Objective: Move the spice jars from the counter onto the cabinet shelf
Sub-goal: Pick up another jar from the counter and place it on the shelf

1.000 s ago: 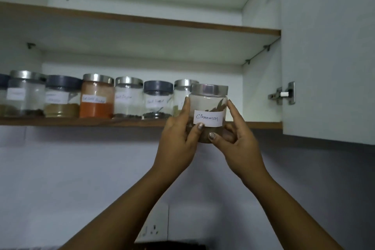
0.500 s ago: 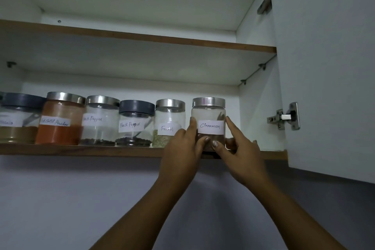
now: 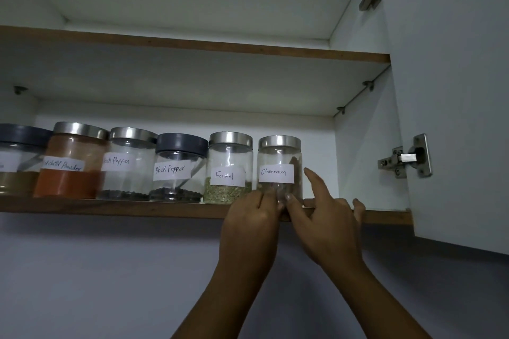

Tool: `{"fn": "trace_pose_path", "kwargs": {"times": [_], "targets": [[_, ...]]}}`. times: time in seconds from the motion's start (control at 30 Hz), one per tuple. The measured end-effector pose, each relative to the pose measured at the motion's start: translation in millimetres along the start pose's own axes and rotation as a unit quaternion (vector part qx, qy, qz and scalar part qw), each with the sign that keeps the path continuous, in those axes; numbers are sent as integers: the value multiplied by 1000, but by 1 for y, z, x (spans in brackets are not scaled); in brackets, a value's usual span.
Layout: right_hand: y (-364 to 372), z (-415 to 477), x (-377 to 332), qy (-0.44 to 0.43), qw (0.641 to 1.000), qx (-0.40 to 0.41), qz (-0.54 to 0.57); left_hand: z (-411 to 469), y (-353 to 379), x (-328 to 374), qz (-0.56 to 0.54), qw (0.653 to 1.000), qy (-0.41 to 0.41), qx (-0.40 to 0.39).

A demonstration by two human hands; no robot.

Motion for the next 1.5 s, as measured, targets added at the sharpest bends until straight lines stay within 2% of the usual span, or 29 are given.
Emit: {"fn": "trace_pose_path", "kwargs": {"times": [0.17, 0.23, 0.37, 0.7, 0.93, 1.07, 1.13, 1.2, 1.3, 1.4, 1.5], "targets": [[6, 11, -4, 66, 993, -61, -77, 4, 1, 4, 29, 999, 15, -24], [7, 15, -5, 87, 989, -82, -91, 5, 0, 8, 55, 997, 47, -28], [8, 19, -4, 107, 985, -103, -93, 4, 2, 9, 97, 993, 58, -35], [14, 23, 7, 102, 983, -136, -72, -11, 4, 0, 10, 999, 35, -11], [14, 22, 7, 103, 980, -153, -77, -11, 4, -2, -16, 999, 24, -29], [14, 21, 6, 109, 978, -156, -85, -10, 3, -7, -41, 996, 5, -73], [13, 21, 6, 110, 978, -155, -82, -8, 1, -10, -83, 990, -28, -113], [12, 19, 5, 115, 980, -151, -66, -8, -2, -8, -54, 991, 7, -126], [8, 9, -1, 87, 987, -111, -83, -8, -11, -16, -101, 980, -1, -172], [15, -18, -22, 33, 991, -56, -117, -14, -33, -28, -95, 975, 65, -190], [39, -61, -60, 1, 998, -11, -66, -33, -54, -58, -99, 969, 87, -209]]}}
Point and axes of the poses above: each hand's wrist, its own z-axis towards the middle knuckle, its own y-axis out of the palm, x = y × z, the point moved 4 cm from there along z, towards the middle knuckle, and after that the axes turned 8 degrees about -y, right-handed, at the moved point
